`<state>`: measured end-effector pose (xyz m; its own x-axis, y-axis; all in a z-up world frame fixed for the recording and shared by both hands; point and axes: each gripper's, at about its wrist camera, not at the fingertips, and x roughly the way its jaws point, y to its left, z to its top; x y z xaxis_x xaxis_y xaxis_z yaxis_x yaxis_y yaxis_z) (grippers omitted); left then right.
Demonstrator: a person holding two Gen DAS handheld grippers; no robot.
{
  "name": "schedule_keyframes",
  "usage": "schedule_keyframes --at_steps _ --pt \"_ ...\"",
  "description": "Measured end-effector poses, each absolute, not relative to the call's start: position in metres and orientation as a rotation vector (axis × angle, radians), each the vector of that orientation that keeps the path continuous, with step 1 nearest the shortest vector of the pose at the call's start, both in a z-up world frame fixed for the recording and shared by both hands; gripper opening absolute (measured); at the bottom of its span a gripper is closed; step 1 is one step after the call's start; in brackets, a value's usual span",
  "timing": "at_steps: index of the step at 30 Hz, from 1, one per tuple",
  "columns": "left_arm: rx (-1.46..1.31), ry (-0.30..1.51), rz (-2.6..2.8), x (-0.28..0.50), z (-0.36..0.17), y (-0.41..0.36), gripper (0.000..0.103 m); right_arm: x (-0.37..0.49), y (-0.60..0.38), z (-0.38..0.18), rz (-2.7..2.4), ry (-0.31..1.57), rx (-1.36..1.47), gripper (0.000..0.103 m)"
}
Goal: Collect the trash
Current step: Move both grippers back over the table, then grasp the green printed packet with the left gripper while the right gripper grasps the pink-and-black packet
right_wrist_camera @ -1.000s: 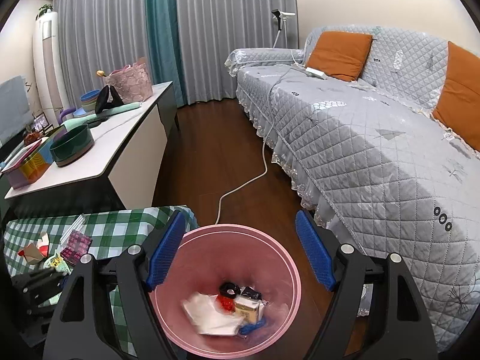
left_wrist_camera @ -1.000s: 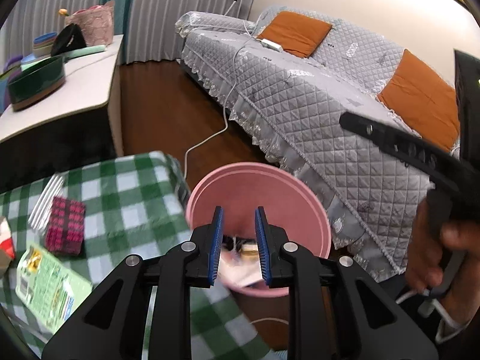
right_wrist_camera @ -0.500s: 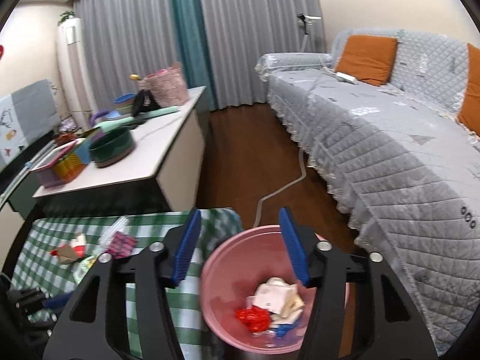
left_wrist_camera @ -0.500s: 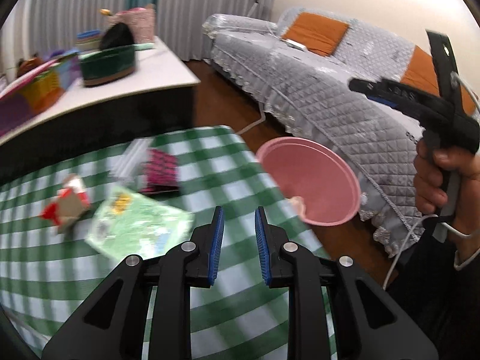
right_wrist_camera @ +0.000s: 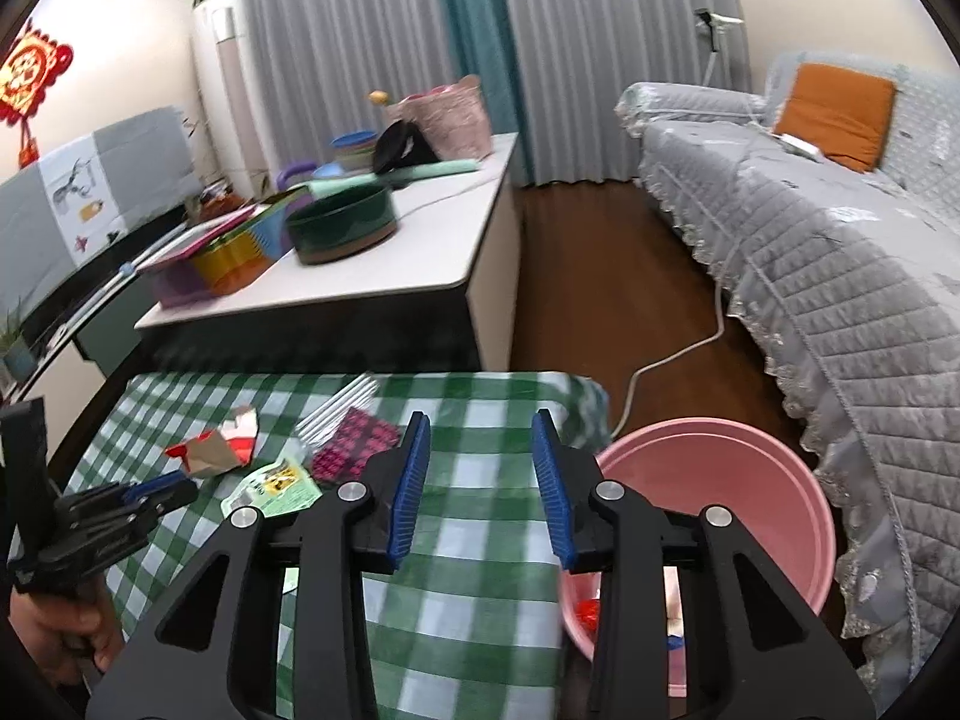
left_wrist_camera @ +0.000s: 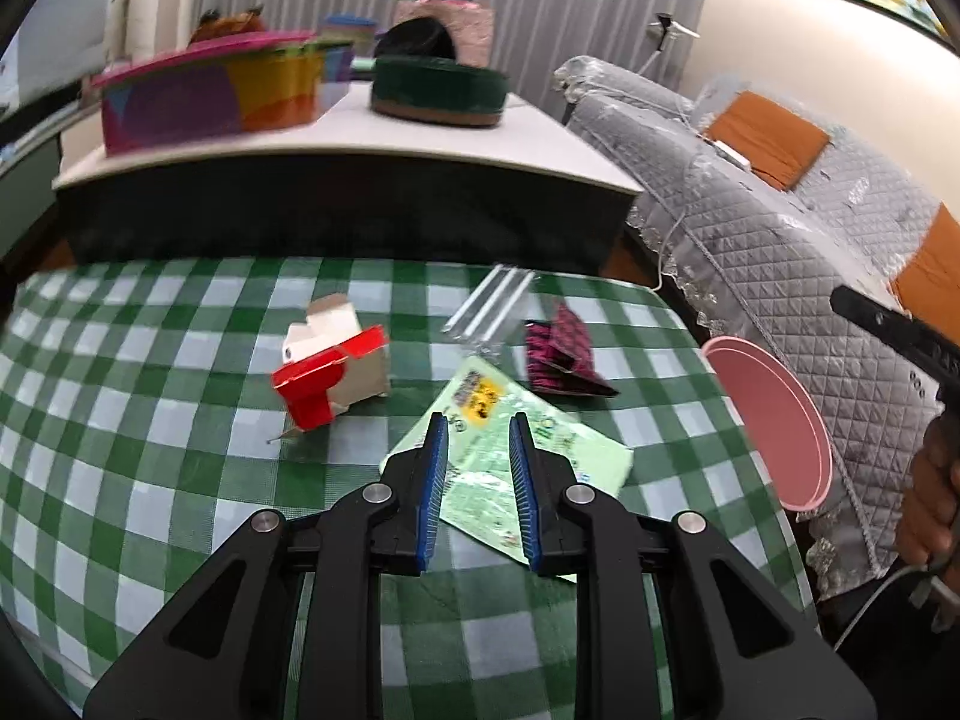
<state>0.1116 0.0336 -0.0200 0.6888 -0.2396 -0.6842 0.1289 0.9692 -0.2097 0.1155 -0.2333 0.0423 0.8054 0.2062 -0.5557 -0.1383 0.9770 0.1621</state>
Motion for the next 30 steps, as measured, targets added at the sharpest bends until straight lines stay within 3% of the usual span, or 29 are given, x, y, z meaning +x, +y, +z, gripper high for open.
schedule_keyframes --at_steps 15,18,30 --pt "-0.112 0.875 -0.208 0.144 -0.052 0.034 0.021 0.161 -0.162 -0.011 0.328 0.730 0.040 0.037" --pt "-0.112 0.889 -0.206 0.146 -0.056 0.034 0.021 0.168 -0.149 -0.019 0.368 0.769 0.015 0.042" --pt "-0.123 0.906 -0.209 0.155 -0.062 0.038 0.022 0.182 -0.110 -0.043 0.394 0.797 -0.154 0.046"
